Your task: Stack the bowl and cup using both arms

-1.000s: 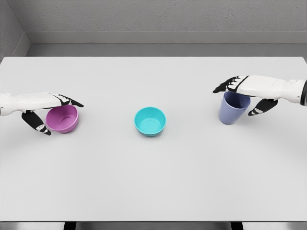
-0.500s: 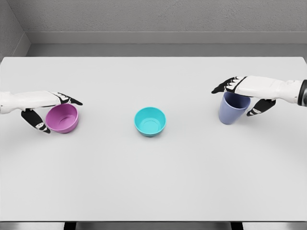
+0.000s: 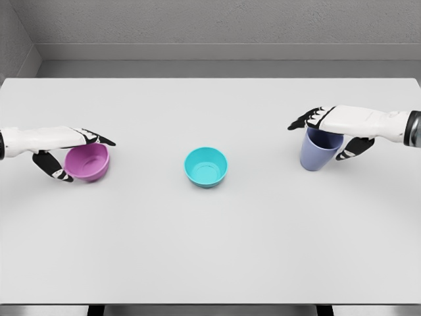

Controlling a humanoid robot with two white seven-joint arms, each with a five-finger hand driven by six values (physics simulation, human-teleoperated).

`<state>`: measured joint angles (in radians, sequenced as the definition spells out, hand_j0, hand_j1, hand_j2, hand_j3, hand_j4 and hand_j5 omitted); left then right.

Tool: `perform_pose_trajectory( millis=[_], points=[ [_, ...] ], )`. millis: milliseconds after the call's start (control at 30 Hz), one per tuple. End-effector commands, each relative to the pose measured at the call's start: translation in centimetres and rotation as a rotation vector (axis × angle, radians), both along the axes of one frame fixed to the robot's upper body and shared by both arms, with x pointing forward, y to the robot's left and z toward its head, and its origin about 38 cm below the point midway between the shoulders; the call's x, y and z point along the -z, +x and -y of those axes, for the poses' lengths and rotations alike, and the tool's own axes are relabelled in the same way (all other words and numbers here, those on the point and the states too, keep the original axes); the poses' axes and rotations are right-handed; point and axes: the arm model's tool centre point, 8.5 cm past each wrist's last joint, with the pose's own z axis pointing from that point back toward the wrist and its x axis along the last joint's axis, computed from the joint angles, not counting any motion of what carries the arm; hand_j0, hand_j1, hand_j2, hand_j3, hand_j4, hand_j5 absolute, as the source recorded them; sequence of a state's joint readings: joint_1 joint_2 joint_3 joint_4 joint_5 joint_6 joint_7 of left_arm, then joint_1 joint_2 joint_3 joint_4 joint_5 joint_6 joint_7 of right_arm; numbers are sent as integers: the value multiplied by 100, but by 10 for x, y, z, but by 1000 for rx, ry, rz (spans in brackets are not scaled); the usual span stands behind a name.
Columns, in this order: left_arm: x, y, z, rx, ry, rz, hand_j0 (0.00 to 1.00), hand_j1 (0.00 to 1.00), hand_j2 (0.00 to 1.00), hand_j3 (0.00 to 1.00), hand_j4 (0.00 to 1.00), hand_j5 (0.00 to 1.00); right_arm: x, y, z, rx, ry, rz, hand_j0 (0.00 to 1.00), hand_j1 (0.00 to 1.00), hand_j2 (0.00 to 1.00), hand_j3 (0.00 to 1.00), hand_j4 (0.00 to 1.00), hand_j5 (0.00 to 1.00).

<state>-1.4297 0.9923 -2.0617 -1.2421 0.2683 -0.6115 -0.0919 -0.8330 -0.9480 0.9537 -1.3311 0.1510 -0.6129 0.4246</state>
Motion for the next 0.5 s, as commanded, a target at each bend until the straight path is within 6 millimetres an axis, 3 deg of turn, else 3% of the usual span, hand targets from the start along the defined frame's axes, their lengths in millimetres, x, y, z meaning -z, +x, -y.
perform_pose_trajectory(
  millis=[0, 467],
  points=[
    [-1, 2, 2, -1, -3, 3, 100, 100, 100, 100, 100, 100, 0, 1, 1, 5, 4, -2, 100, 100, 100, 100, 100, 100],
    [-1, 4, 6, 6, -7, 5, 100, 100, 100, 100, 100, 100, 2, 1, -1, 1, -4, 1, 100, 100, 100, 100, 100, 100]
  ],
)
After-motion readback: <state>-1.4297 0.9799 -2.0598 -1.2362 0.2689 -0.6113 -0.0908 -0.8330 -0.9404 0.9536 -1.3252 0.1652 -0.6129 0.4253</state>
